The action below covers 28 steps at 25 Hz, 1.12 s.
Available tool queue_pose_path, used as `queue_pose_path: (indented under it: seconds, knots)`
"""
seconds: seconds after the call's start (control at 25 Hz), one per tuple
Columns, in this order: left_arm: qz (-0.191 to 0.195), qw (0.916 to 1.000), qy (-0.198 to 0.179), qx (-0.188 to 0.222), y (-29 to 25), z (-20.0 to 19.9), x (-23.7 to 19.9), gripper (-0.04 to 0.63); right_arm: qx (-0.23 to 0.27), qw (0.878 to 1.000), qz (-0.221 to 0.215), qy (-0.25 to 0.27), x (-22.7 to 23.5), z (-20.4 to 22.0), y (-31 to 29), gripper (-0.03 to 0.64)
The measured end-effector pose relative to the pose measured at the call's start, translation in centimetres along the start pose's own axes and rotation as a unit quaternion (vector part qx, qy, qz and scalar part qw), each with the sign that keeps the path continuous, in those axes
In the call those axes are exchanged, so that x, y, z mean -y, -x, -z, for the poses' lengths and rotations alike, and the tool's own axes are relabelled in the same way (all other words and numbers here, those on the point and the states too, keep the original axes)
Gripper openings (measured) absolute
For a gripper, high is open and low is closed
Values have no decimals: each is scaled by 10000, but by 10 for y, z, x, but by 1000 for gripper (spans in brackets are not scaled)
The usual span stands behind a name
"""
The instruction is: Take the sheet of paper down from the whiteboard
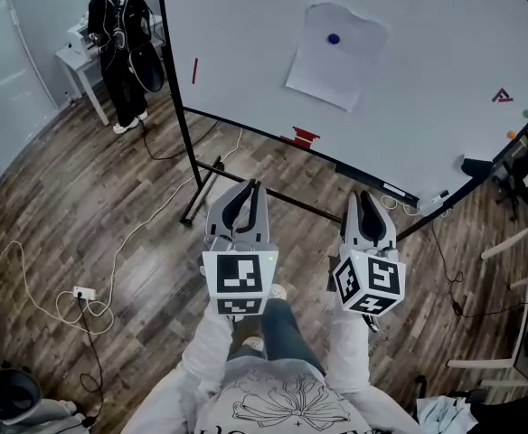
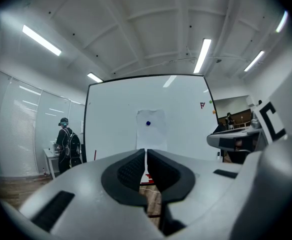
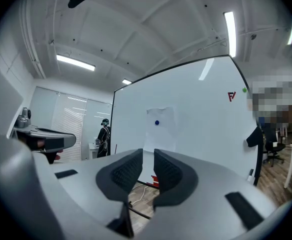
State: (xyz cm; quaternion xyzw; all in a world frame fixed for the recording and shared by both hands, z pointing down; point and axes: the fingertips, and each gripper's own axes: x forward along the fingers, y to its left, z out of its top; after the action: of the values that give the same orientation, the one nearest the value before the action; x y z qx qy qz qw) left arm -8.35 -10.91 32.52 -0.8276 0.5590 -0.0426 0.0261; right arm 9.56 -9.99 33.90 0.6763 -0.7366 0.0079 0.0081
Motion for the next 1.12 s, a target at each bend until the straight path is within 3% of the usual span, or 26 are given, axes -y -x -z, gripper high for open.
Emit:
queue_pose_path:
  seconds: [0.68,1.12]
  knots:
    - [-389,9990,-85,199,-202,-25,-12,14,297,9992,-241,93,95,-26,-192,60]
    - [-361,9991,-198,80,-285,-26,-6,14,228,9989,-363,186,133,-24,-264,84]
